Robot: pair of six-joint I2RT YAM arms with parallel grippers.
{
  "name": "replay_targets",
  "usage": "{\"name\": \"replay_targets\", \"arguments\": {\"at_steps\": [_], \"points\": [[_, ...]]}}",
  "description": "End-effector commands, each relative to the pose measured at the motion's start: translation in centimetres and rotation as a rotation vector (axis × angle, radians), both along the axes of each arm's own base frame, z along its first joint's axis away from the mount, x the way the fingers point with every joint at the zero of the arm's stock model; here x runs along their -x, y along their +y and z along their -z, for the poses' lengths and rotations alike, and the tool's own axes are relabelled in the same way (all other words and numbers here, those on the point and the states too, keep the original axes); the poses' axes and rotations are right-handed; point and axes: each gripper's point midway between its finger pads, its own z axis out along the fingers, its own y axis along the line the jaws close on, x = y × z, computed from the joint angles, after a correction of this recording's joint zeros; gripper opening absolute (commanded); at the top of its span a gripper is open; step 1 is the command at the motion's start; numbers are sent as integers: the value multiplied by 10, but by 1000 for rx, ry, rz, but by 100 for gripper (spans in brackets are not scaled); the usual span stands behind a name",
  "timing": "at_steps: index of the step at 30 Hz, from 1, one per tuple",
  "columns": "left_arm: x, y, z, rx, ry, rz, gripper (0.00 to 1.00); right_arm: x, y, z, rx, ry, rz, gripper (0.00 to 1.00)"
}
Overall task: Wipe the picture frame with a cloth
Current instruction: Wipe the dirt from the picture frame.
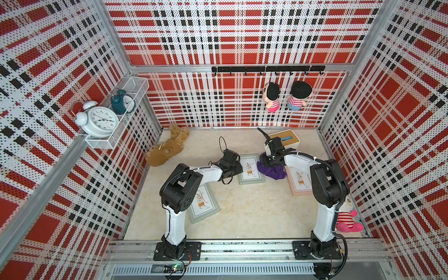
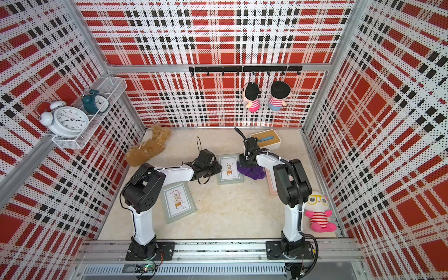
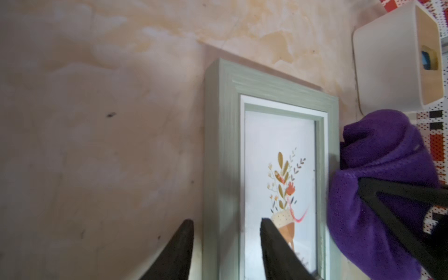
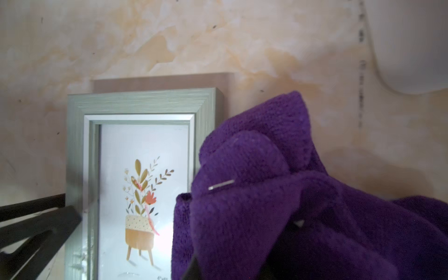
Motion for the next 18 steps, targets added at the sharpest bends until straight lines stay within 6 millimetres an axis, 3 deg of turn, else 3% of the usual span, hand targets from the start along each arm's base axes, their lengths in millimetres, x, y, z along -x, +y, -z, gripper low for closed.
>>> {"name": "replay_targets", "arguments": {"at_steps": [1,4,8,12,18], "points": [[1,12,6,-25,8,-45,46,5,23,10,-49,30,-82,0],[2,14,9,-35,14,-48,43,-4,10,3,27,-4,-39,0],[6,27,20,-100,44,-83,39,-17,-3,-30,102,-90,-13,0],[13,36,30,-141,65,-102,35,-8,24,-48,81,-125,-123,0],[20,40,41,-154,93,-109,29,19,68,-19,76,-50,-256,0]]}}
